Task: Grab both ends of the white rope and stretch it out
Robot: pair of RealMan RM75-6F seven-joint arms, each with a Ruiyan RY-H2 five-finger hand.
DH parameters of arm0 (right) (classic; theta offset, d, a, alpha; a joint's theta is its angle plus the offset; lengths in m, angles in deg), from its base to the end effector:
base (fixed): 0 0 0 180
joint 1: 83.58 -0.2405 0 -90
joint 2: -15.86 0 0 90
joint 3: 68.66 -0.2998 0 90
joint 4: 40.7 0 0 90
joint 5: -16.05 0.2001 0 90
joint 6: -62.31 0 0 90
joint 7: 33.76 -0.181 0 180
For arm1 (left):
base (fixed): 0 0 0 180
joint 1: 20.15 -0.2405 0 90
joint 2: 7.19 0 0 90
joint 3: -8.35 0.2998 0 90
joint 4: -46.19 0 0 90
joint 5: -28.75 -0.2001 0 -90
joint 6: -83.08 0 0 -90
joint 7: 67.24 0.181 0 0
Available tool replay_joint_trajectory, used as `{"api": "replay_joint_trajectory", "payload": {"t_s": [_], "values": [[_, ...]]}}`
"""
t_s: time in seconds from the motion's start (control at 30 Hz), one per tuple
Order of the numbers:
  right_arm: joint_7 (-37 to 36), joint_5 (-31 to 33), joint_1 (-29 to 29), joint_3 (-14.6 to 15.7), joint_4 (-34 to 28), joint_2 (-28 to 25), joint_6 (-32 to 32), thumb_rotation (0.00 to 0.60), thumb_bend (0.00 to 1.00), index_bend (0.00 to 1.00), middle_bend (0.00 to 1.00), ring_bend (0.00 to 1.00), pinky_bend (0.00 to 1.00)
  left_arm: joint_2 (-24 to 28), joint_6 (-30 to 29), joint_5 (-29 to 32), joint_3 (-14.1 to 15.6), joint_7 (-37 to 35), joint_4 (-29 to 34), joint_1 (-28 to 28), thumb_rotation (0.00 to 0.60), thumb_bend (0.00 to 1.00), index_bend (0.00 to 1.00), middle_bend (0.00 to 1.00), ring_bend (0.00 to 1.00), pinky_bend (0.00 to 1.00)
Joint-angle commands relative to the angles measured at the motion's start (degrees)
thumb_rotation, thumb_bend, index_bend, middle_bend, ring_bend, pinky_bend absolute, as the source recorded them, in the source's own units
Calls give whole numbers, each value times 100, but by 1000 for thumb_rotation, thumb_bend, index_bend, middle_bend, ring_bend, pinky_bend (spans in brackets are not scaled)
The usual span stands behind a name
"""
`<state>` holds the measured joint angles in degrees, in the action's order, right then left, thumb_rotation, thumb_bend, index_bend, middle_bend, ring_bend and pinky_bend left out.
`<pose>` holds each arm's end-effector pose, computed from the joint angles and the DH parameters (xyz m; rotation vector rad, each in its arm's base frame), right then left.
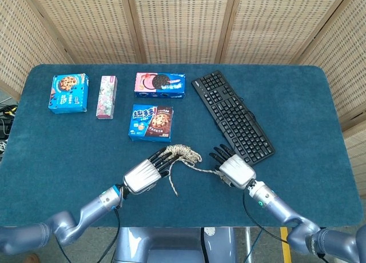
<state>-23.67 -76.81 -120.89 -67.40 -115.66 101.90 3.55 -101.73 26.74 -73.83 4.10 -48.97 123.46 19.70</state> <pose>-0.2185 -0.3529 -0.0226 2.1810 -0.5644 0.8610 -0.1299 0.3284 -0.0736 -2.2984 -0.3050 -1.0617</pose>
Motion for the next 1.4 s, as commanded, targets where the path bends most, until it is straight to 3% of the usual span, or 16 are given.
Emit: {"api": "replay_joint_trajectory", "payload": {"t_s": [0.03,0.67,1.4], "values": [[-19,5,-10,-2,0,4,18,600,720,614,117,0,0,-139,128,65,-11,19,-120,125,600,279,501,0,0,0],[-389,45,-117,-8,385,196,185,600,721,619,117,0,0,-887,674,364,182,-151,-994,789,600,349,527,0,0,0],[-722,-73,-70,113,710,296,68,600,721,620,111,0,0,-1108,805,716,300,16,-1108,940,600,353,527,0,0,0]]}}
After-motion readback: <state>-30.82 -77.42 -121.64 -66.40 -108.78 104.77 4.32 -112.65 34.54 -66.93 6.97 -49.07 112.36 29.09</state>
